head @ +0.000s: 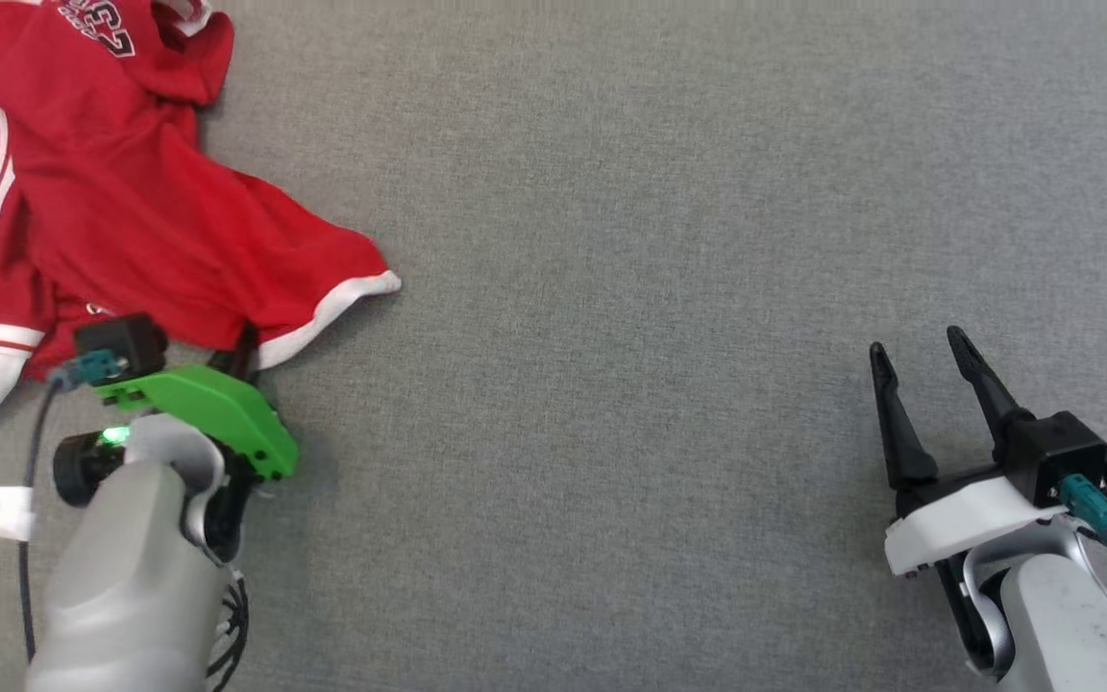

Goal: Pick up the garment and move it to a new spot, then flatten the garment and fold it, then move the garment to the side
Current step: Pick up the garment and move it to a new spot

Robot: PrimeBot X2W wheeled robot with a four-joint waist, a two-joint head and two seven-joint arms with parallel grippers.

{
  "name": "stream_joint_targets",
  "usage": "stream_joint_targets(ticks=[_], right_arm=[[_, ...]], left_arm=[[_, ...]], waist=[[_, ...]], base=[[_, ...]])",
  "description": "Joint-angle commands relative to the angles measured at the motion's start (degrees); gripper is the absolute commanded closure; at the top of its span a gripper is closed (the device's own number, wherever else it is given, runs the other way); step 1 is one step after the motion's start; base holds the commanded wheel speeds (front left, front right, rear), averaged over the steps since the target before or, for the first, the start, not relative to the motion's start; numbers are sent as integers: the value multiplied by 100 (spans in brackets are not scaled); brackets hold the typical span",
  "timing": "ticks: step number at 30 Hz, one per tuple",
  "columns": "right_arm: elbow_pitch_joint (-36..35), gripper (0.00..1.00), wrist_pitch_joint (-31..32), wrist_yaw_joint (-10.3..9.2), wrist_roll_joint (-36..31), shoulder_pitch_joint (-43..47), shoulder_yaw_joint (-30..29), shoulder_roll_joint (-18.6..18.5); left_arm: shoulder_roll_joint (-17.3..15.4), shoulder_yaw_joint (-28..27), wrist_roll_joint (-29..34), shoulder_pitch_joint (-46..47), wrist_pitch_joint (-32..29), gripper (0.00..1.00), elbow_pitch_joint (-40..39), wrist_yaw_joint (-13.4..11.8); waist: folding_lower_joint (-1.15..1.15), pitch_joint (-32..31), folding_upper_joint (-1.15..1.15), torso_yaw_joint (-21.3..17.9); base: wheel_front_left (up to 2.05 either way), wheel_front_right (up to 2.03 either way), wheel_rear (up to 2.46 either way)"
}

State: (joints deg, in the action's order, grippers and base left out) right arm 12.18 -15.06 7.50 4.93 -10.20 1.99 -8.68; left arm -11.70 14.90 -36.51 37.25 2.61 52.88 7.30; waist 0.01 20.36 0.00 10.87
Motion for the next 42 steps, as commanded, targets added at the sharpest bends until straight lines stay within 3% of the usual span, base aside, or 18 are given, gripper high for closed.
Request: stream_joint_targets(ticks=[1,9,14,20,27,31,34,36,37,42], right_arm=[[28,0,-18,-2,33,135,-12,49],[87,0,-18,-2,101,517,-69,282],[105,0,-18,-2,138,610,-103,371],[112,0,-18,-2,157,665,-132,443],[99,0,-18,-2,192,517,-84,509],[108,0,-18,-2,219,440,-73,534],[118,0,-18,-2,251,362,-44,561],[125,0,-18,-2,257,328,-24,572],[137,0,-18,-2,272,326,-20,570],[129,0,-18,-2,392,340,-32,578]], left_arm=[[12,191,-100,-195,-58,100,-272,31],[-174,860,-305,-627,-473,100,-2569,17],[-76,1226,-237,-780,-1002,100,-3988,-93],[148,1614,-293,-673,-1603,100,-5032,-224],[539,2169,-758,-405,-2438,100,-5122,-132],[716,2469,-1059,-135,-2817,100,-4656,-82],[775,2366,-1109,187,-2647,100,-4093,-215],[826,2326,-1055,314,-2343,55,-3572,-306],[842,2326,-1043,355,-2177,0,-3255,-343],[863,2490,-833,487,-1433,0,-2029,-452]], waist=[[-1,-486,0,46],[-1,-1149,0,-260],[-1,-1350,0,-707],[-1,-1401,0,-1308],[-1,-1200,0,-2093],[-1,-1023,0,-2532],[-1,-838,0,-2790],[-1,-713,0,-2935],[-1,-665,0,-3002],[-1,-534,0,-3114]], base=[[0,0,0],[0,0,0],[0,0,0],[0,0,0],[0,0,0],[0,0,0],[0,0,0],[0,0,0],[0,0,0],[0,0,0]])
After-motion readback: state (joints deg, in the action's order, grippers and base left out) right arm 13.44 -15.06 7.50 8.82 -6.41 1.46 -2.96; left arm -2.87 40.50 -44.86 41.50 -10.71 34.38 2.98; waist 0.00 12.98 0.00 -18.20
